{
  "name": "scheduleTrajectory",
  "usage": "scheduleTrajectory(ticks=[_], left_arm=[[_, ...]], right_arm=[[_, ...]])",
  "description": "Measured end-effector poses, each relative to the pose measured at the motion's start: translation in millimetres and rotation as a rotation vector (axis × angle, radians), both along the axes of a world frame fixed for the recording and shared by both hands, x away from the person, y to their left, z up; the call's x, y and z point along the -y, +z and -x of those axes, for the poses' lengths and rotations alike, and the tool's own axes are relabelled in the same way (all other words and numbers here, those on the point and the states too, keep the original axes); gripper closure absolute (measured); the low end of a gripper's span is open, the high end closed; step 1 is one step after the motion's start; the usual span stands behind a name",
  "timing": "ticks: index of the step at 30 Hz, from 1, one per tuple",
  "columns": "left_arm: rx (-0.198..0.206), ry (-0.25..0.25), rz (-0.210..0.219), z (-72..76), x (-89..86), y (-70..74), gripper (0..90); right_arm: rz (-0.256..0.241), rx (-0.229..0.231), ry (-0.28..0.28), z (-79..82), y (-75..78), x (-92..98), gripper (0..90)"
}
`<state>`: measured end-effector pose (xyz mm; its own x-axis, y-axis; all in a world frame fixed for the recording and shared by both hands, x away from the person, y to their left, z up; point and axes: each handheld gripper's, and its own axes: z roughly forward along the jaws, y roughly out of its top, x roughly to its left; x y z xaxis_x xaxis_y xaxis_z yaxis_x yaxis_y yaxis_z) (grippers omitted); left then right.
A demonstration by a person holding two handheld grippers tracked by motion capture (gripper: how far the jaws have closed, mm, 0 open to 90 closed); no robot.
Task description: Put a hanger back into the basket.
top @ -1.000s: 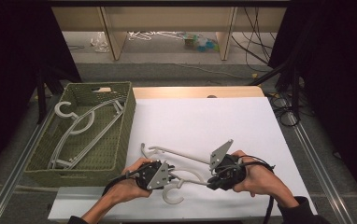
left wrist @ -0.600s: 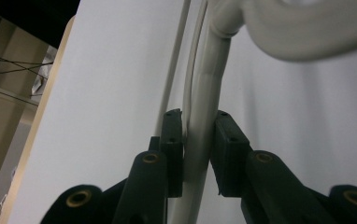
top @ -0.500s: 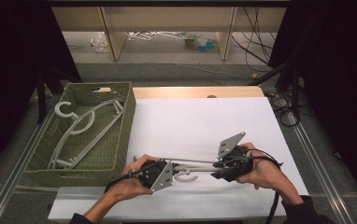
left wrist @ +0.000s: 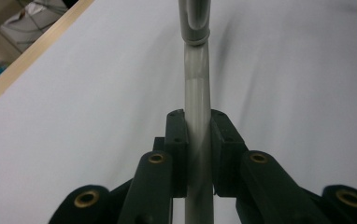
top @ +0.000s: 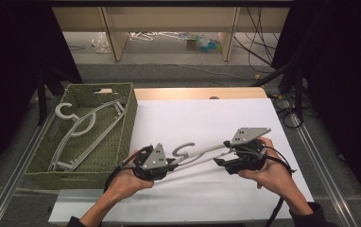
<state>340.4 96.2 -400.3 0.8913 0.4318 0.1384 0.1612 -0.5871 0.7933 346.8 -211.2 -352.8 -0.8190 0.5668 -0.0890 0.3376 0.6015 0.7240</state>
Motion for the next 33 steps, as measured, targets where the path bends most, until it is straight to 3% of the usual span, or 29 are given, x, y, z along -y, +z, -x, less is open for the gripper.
scheduleTrajectory(ticks=[3,6,9,11,15,22,24,27,33], left_arm=[[-0.052,0.069,0.069,-2.8,-11.3,11.5,79.1],[-0.076,0.107,0.123,-4.9,-22.6,20.7,79.1],[-0.071,0.138,0.159,-4.9,-31.2,30.7,79.2],[-0.091,0.151,0.187,-4.5,-37.7,37.5,79.2],[-0.127,0.163,0.282,-1.2,-54.9,58.3,79.2],[-0.105,0.18,0.367,4.3,-87.7,106.7,79.1],[-0.069,0.192,0.366,4.4,-99.4,119.7,79.2],[-0.045,0.246,0.368,-0.1,-118.2,133.0,79.2],[-0.034,0.383,0.335,-19.2,-152.0,132.1,79.1]], right_arm=[[-0.053,0.021,0.001,4.4,2.4,3.9,35.0],[-0.096,-0.013,0.008,9.4,-3.6,4.3,33.5],[-0.101,-0.039,0.017,12.3,-15.1,3.1,32.4],[-0.098,-0.05,0.013,13.5,-24.6,1.8,30.1],[-0.114,-0.07,0.026,16.2,-41.2,1.6,29.0],[-0.088,-0.104,0.057,20.1,-54.1,-0.6,28.4],[-0.088,-0.104,0.058,20.4,-54.6,-1.1,28.4],[-0.087,-0.11,0.051,20.9,-55.1,-0.5,28.0],[-0.093,-0.099,0.052,21.4,-55.0,1.0,28.0]])
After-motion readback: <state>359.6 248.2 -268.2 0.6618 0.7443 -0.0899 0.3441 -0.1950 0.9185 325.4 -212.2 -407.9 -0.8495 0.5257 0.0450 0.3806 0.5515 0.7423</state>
